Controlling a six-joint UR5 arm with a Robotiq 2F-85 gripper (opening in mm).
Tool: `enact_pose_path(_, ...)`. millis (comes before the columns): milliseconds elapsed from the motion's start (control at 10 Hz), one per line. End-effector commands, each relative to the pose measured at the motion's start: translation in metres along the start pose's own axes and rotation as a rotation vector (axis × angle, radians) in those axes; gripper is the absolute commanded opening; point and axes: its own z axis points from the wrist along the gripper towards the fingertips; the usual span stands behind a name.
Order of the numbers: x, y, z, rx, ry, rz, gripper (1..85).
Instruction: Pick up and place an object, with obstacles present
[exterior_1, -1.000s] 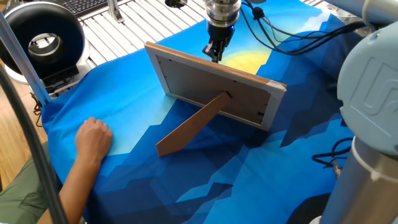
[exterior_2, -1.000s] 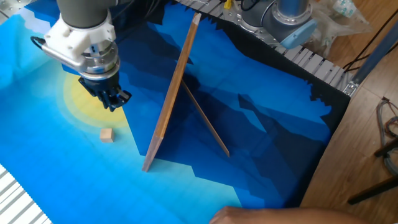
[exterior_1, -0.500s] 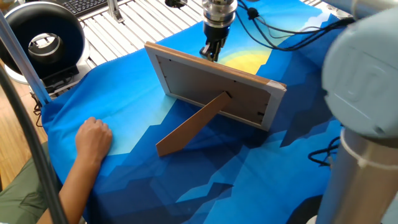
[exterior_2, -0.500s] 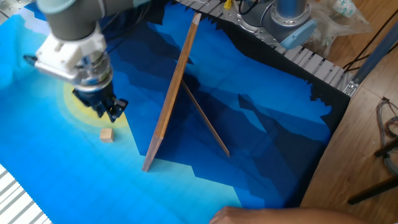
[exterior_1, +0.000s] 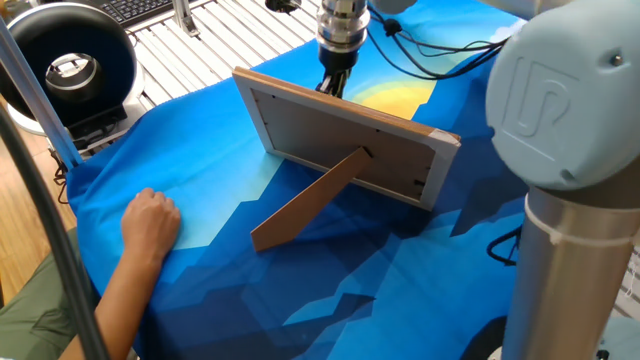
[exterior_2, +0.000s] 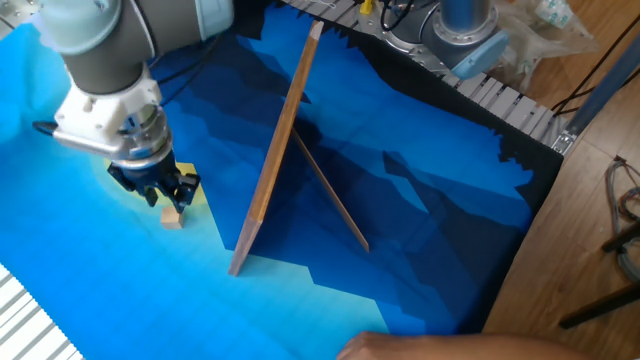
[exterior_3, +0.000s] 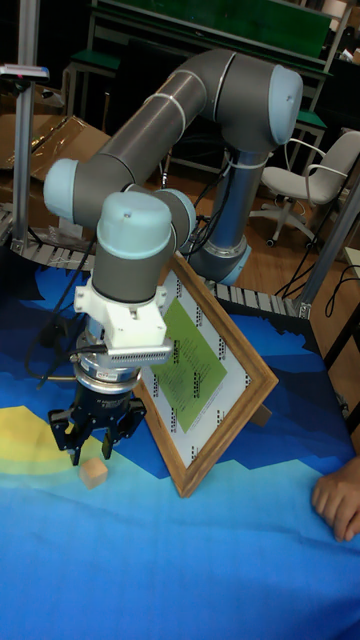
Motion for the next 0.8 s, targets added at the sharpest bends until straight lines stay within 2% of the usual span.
enact_pose_path(0, -0.006, 0.003, 0.011, -0.008, -0.011, -0.046, 47.7)
enact_pose_path(500, -0.005, 0.003, 0.022, -0.004, -0.019, -0.061, 48.0)
enact_pose_path(600, -0.005, 0.004, 0.022, -0.007, -0.019, -0.052, 43.7)
enact_pose_path(700, -0.005, 0.003, 0.023, -0.005, -0.02, -0.035, 35.3)
